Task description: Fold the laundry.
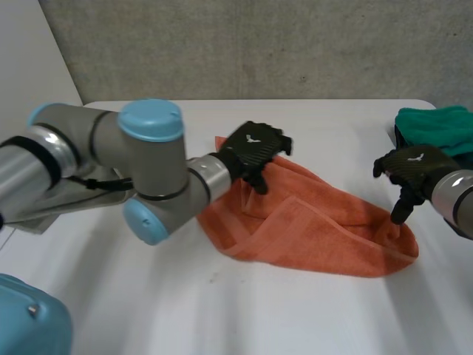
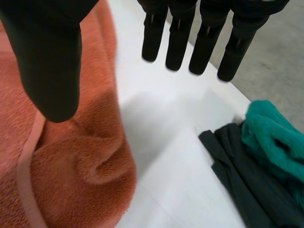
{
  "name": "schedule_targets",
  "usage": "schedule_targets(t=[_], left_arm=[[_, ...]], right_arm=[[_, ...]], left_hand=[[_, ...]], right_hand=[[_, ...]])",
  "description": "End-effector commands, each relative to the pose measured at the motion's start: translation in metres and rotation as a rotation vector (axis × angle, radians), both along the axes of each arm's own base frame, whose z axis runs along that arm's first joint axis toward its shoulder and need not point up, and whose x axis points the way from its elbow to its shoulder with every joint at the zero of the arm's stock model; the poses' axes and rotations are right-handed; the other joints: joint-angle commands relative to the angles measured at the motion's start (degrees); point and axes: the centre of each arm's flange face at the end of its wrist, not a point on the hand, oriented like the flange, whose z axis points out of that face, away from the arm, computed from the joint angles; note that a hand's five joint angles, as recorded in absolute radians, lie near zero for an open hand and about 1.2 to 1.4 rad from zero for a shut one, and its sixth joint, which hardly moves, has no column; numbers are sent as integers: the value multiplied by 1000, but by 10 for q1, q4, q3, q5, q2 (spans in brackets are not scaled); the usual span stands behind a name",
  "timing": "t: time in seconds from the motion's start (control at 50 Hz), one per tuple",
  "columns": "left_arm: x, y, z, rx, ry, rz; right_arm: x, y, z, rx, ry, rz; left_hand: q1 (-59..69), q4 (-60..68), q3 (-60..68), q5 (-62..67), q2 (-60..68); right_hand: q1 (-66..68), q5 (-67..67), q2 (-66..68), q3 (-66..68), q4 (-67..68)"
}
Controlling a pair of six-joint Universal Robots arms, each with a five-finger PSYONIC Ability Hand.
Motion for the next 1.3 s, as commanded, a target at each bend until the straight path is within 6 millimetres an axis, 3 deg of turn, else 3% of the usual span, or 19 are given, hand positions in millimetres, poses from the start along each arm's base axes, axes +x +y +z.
schedule_targets(t=[0.02,0.1,0.22,0.4,0.44,0.48,0.5,0.6,0.7,0.78,0.92,1.08,1.16,1.3], left_arm=[[-40,28,-22,-35,-54,-109],[-48,37,-46,-61,-148,-124],[-53,45,-70,-102,-249,-147],[-56,45,-73,-127,-255,-157],[-55,43,-78,-126,-256,-158],[-54,39,-81,-132,-267,-139],[-54,38,-80,-143,-271,-125],[-42,42,-27,-232,-288,15],[-30,61,21,-349,-148,-37],[-9,72,46,-459,-115,-49],[37,87,68,-533,-218,-33],[83,85,91,-554,-259,51],[102,84,101,-538,-263,91],[118,92,119,-507,-224,128]], right_arm=[[-18,-24,-7,65,-95,-139],[-21,-33,-25,145,-109,-169],[-20,-29,-45,253,-81,-172],[-20,-29,-46,229,-74,-159],[-20,-29,-46,229,-73,-158],[-20,-28,-46,230,-72,-158],[-20,-27,-46,231,-72,-158],[-21,-26,-45,225,-69,-158],[-21,-30,-37,192,-61,-130],[-17,-29,-27,161,-45,-55],[-6,-26,-13,87,7,178],[16,-2,-4,139,26,421],[31,9,-12,195,32,478],[53,17,-39,226,21,524]], left_hand=[[83,84,84,80,83],[108,110,109,105,108],[113,115,114,110,113],[144,145,145,141,143],[219,220,220,216,219],[517,519,518,514,517],[519,520,520,516,518],[519,520,520,516,518],[519,520,520,516,518],[519,520,520,516,518],[519,520,520,516,518],[519,520,520,516,518],[519,520,520,516,518],[519,520,520,516,518]], right_hand=[[-75,-63,-73,-72,-71],[-76,-64,-75,-74,-73],[-63,-51,-61,-61,-60],[-48,-36,-46,-46,-44],[-48,-36,-46,-46,-44],[-50,-37,-48,-47,-46],[-50,-37,-48,-47,-46],[-58,-46,-56,-56,-54],[-98,-86,-96,-96,-95],[-164,-152,-162,-162,-160],[-164,-152,-162,-162,-160],[-164,-152,-162,-162,-160],[-164,-152,-162,-162,-160],[-146,-133,-144,-143,-142]])
